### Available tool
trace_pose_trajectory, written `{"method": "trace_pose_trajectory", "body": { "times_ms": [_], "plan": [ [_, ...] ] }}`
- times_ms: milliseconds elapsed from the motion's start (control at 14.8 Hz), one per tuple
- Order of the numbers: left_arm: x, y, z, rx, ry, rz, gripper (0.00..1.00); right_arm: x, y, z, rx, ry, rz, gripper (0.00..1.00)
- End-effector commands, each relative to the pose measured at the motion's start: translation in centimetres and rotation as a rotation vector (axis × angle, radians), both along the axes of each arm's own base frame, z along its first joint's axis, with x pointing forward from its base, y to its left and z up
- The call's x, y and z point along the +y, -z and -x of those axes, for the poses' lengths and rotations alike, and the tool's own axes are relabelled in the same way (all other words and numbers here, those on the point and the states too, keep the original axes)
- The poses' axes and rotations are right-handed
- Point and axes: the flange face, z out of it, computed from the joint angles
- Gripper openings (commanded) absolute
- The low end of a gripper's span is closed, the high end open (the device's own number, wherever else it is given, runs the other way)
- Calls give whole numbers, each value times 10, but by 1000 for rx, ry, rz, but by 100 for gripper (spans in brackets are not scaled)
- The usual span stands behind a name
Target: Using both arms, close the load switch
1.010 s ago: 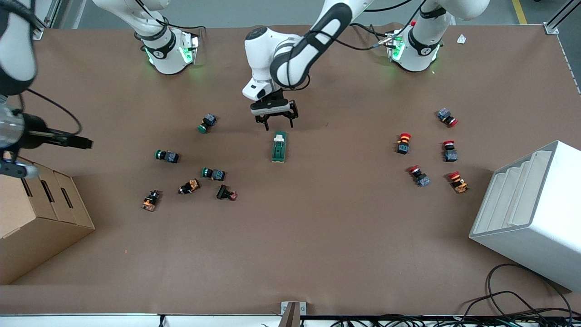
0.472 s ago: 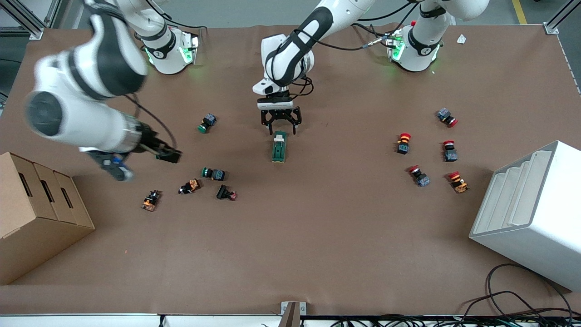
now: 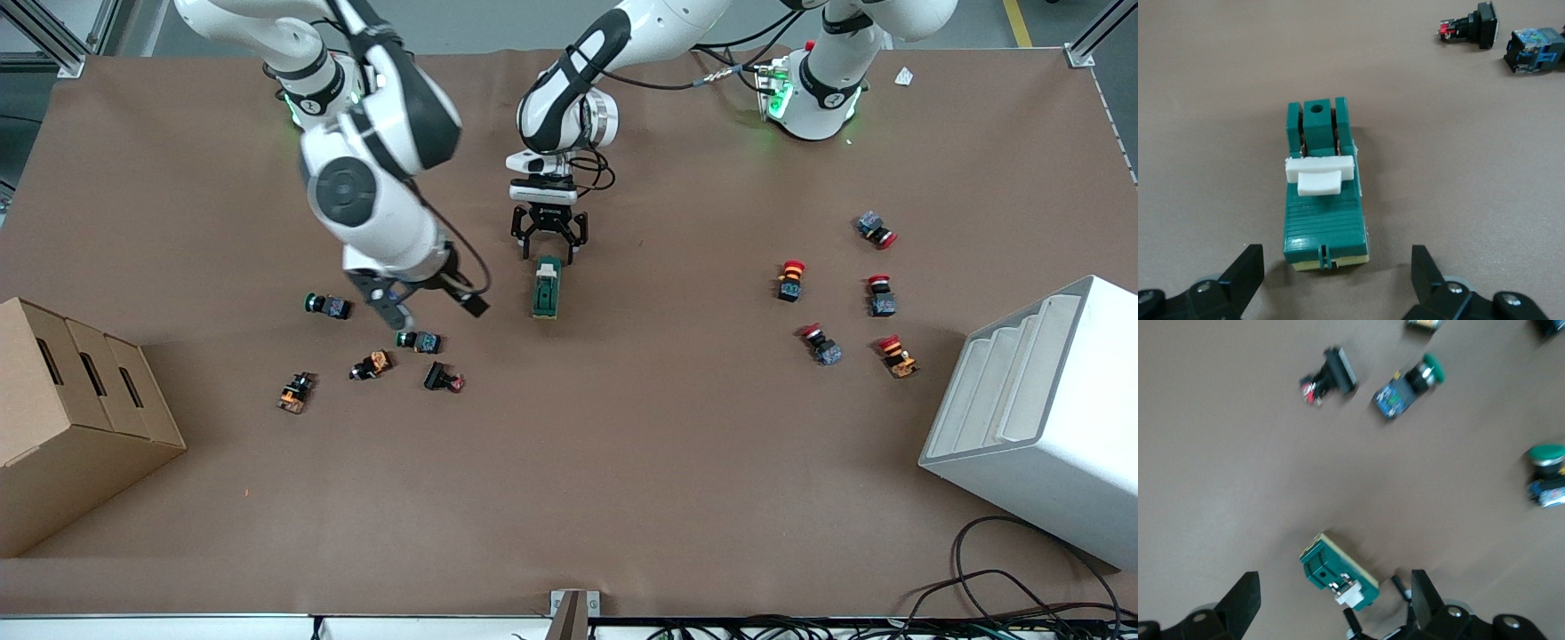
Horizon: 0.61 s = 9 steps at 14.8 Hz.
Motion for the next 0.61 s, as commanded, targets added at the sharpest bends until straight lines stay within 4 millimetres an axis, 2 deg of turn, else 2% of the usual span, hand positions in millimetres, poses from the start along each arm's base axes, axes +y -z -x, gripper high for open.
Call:
{"method": "trace_pose_trajectory", "body": {
  "times_ms": [0,135,337,539],
  "plan": [
    [10,7,2,-44,1,37,99,28,25,9,-23,17,-11,100],
    [16,16,5,-69,-28,89,99,39,39,19,-41,7,-17,100],
    [17,22,13,-73,-36,114,99,56,68,49,-71,38,-89,100],
    [21,32,12,-90,-56,105,100,60,90,70,-96,37,-98,100]
  ]
}}
